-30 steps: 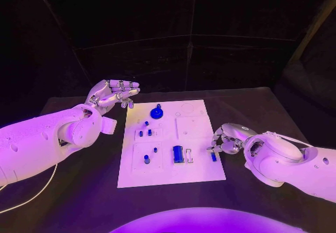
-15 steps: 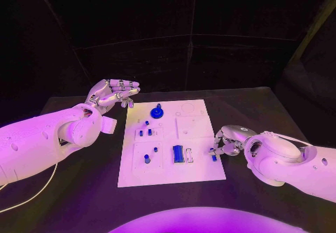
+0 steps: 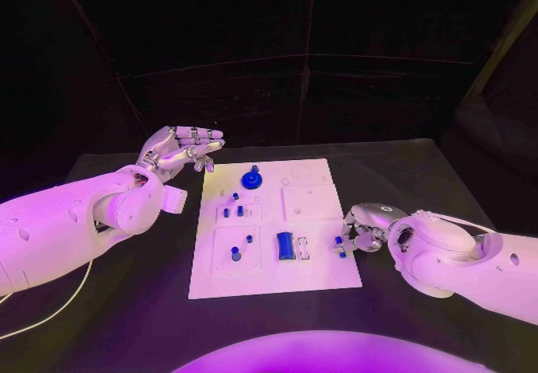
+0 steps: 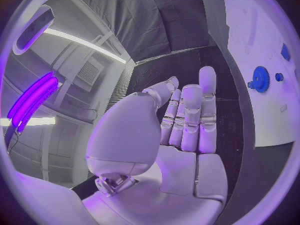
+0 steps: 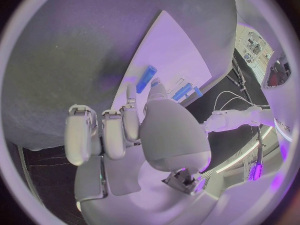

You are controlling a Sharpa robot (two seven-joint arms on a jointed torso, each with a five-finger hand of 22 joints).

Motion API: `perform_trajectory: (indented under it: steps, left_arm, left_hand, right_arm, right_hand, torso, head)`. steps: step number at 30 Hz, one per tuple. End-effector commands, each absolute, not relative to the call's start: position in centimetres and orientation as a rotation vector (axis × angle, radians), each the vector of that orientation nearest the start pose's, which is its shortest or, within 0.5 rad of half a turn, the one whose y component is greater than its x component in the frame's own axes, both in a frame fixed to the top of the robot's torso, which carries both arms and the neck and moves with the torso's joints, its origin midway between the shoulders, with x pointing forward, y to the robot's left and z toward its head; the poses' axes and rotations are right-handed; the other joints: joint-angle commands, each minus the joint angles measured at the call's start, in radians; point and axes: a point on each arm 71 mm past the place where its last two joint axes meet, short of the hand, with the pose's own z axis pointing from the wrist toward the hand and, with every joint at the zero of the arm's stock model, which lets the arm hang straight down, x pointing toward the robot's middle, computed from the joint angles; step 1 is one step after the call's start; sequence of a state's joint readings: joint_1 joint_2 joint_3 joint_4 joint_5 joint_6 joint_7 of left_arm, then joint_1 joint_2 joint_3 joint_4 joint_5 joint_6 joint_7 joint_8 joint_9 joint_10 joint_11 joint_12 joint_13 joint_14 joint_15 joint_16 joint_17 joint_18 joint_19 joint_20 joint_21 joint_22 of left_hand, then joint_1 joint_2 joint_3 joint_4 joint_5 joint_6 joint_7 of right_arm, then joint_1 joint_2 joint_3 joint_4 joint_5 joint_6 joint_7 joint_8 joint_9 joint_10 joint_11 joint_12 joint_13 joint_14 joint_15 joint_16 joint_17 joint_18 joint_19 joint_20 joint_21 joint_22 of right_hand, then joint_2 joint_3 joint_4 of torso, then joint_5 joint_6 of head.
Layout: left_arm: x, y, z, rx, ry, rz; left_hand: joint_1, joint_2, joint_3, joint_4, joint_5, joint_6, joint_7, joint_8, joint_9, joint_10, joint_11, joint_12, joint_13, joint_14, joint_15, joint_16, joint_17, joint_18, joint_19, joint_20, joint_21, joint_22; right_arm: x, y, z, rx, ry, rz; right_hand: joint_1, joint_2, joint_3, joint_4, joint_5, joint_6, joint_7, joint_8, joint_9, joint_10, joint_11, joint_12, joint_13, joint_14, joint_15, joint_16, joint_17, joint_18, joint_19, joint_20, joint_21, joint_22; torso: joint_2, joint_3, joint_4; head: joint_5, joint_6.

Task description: Assemble the parts on the task board

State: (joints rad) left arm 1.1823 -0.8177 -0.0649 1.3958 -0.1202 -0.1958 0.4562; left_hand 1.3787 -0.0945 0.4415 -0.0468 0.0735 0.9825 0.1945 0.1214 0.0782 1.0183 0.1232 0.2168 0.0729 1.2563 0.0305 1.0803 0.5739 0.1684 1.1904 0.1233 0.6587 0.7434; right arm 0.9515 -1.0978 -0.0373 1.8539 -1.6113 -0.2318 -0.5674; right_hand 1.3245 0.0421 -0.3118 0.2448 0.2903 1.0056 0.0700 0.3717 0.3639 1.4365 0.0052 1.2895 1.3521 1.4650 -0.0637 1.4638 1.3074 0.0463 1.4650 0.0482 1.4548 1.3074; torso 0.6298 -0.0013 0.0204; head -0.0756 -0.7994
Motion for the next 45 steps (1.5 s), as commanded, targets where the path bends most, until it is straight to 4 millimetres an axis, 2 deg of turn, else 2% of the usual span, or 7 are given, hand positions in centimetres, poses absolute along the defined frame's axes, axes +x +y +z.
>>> perform_trajectory:
  steps: [1,8,16,23,27,34,45]
  left_arm:
    - [50.3,22.7,-19.6,-0.958,1.447,-1.565]
    - [50.3,22.7,-19.6,-0.958,1.447,-1.565]
    - [50.3,22.7,-19.6,-0.959,1.447,-1.564]
    - [50.3,22.6,-19.6,-0.959,1.447,-1.564]
    - [50.3,22.6,-19.7,-0.959,1.448,-1.565]
    - [50.3,22.5,-19.7,-0.959,1.449,-1.566]
    - [50.3,22.4,-19.7,-0.958,1.450,-1.568]
  left_hand:
    - [-0.009,0.005,-0.008,0.000,0.006,-0.003,-0.002,0.004,-0.001,-0.008,0.001,0.006,-0.001,-0.005,0.000,0.003,-0.001,0.015,-0.004,0.004,-0.005,-0.001]
    - [-0.009,0.005,-0.008,0.000,0.006,-0.003,-0.002,0.004,-0.001,-0.008,0.001,0.006,-0.001,-0.005,0.000,0.003,-0.001,0.015,-0.004,0.004,-0.005,-0.001]
    - [-0.009,0.005,-0.008,0.000,0.006,-0.003,-0.002,0.004,-0.001,-0.008,0.001,0.006,-0.001,-0.005,0.000,0.003,-0.001,0.015,-0.004,0.004,-0.005,-0.001]
    - [-0.008,0.006,-0.008,0.000,0.006,-0.002,-0.002,0.005,-0.001,-0.008,0.001,0.007,-0.001,-0.005,0.000,0.004,-0.001,0.015,-0.004,0.004,-0.005,-0.001]
    - [-0.008,0.006,-0.008,0.000,0.006,-0.002,-0.002,0.005,-0.001,-0.008,0.001,0.007,-0.001,-0.005,0.000,0.004,-0.001,0.015,-0.004,0.004,-0.005,-0.001]
    - [-0.008,0.006,-0.008,0.000,0.006,-0.002,-0.002,0.005,-0.001,-0.008,0.001,0.007,-0.001,-0.005,0.000,0.004,-0.001,0.015,-0.004,0.004,-0.005,-0.001]
    - [-0.008,0.006,-0.008,0.000,0.006,-0.002,-0.002,0.005,-0.001,-0.008,0.001,0.007,-0.001,-0.005,0.000,0.004,-0.001,0.015,-0.004,0.004,-0.005,-0.001]
  right_arm:
    - [37.2,-24.5,-26.8,-0.038,2.038,0.239]
    - [37.4,-23.9,-27.0,-0.070,2.035,0.233]
    - [37.4,-23.2,-27.4,-0.160,2.060,0.205]
    - [37.2,-22.9,-27.3,-0.126,2.065,0.230]
    - [37.0,-22.7,-26.9,-0.040,2.047,0.279]
    - [36.6,-22.6,-26.1,0.123,2.006,0.365]
    - [36.1,-21.4,-25.2,0.276,1.940,0.485]
  right_hand:
    - [0.042,0.013,0.011,-0.018,0.003,0.008,0.001,0.000,0.001,-0.001,-0.010,-0.003,0.002,0.070,-0.007,0.003,0.073,0.000,0.013,-0.006,-0.005,0.061]
    - [0.168,0.053,0.075,-0.096,-0.112,-0.002,0.003,-0.019,-0.002,-0.007,-0.011,-0.013,-0.002,0.071,-0.009,0.003,0.076,0.000,0.012,-0.010,-0.007,0.060]
    - [0.222,0.062,0.123,-0.144,-0.150,0.001,0.007,-0.038,-0.009,-0.015,-0.008,-0.026,-0.007,0.072,-0.006,0.009,0.088,-0.001,0.012,-0.008,-0.006,0.061]
    - [0.180,0.033,0.153,-0.126,0.090,0.014,0.006,-0.067,-0.023,-0.016,-0.009,-0.029,-0.006,0.073,-0.006,0.011,0.094,-0.002,0.014,-0.007,-0.004,0.067]
    - [0.161,0.018,0.191,-0.105,0.161,0.024,0.003,-0.080,-0.028,-0.011,-0.011,-0.025,-0.002,0.074,-0.009,0.013,0.098,-0.002,0.016,-0.009,-0.001,0.071]
    - [0.143,-0.018,0.272,-0.082,0.242,0.035,0.003,-0.092,-0.029,-0.005,-0.012,-0.022,0.003,0.075,-0.010,0.016,0.104,-0.004,0.020,-0.011,0.003,0.078]
    - [0.098,-0.069,0.348,-0.046,0.247,0.043,0.002,-0.101,-0.025,-0.001,-0.014,-0.023,0.005,0.076,-0.011,0.016,0.107,-0.004,0.022,-0.012,0.005,0.082]
  torso:
    - [0.000,0.0003,0.0011]
    - [0.001,0.0002,0.0024]
    - [-0.001,0.0006,0.0024]
    - [-0.002,0.0009,0.0000]
    - [-0.001,0.0001,0.0010]
    - [0.001,-0.0006,0.0028]
    - [0.001,-0.0006,0.0013]
  head:
    - [-0.001,-0.002]
    - [0.002,-0.002]
    - [0.006,-0.003]
    - [0.006,0.000]
    - [0.005,0.003]
    - [0.004,0.004]
    - [0.007,0.002]
